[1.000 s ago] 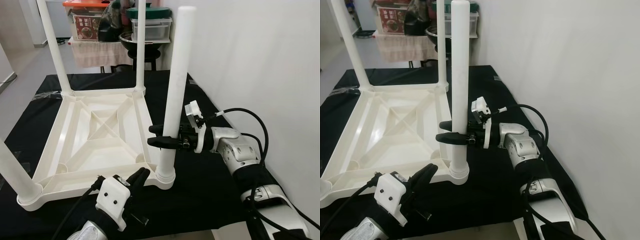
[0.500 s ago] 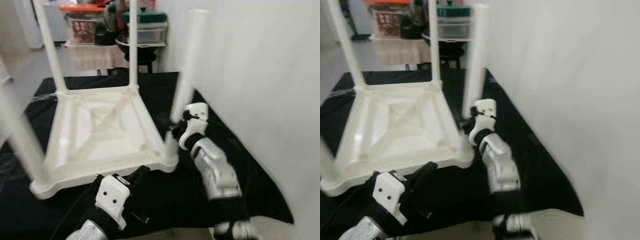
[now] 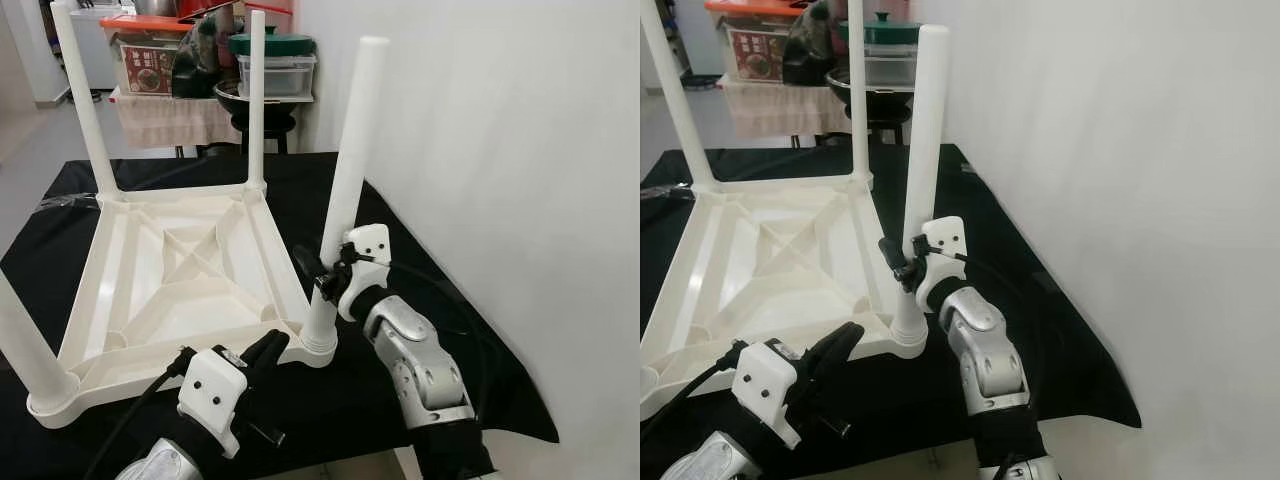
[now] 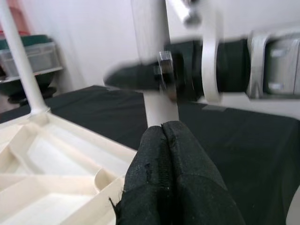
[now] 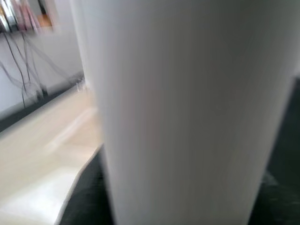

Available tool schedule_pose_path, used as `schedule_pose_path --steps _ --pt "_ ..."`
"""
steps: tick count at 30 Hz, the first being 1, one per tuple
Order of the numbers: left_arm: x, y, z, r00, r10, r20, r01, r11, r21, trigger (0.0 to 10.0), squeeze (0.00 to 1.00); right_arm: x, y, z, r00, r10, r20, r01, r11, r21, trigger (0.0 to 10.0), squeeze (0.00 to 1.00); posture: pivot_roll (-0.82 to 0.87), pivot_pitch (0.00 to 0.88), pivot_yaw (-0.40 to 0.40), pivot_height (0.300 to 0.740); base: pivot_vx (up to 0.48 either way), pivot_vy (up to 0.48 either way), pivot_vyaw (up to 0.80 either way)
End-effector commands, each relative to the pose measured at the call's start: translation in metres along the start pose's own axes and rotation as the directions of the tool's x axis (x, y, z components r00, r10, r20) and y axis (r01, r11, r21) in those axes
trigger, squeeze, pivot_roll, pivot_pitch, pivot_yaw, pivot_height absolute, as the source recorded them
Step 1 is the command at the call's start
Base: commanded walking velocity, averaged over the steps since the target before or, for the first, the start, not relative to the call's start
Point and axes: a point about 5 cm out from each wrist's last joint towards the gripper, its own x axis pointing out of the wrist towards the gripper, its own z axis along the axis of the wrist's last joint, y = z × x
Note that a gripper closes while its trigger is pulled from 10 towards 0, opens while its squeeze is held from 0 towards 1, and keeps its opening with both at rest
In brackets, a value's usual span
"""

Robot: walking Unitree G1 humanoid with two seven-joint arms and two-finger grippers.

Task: Building children table

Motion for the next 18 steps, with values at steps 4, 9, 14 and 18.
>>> schedule_pose_path --steps 4,9,14,18 --pt "0.001 -0.002 -0.004 1.000 -0.008 -0.018 0.008 1.000 -0.006 10.0 0.00 -0.001 -0.011 0.001 0.999 0.037 -0.032 -0.037 0.999 0.001 10.0 1.00 0.06 0.033 -0.068 0.740 0.000 0.000 0.00" --pt "0.002 -0.003 -0.004 1.000 -0.009 -0.016 0.009 1.000 -0.009 10.0 0.00 0.005 -0.012 0.025 0.932 0.364 0.002 -0.363 0.929 -0.068 10.0 0.64 0.07 0.030 -0.077 0.740 0.000 0.000 0.00" --pt "0.002 -0.004 -0.004 1.000 -0.009 -0.015 0.009 1.000 -0.010 10.0 0.00 0.007 -0.011 0.031 0.857 0.515 -0.016 -0.513 0.851 -0.108 10.0 0.00 0.08 0.021 -0.088 0.740 0.000 0.000 0.00" --pt "0.002 -0.005 -0.005 1.000 -0.010 -0.017 0.010 1.000 -0.012 10.0 0.00 0.014 -0.010 0.025 0.682 0.718 -0.143 -0.731 0.674 -0.104 10.0 0.00 0.10 0.011 -0.092 0.740 0.000 0.000 0.00"
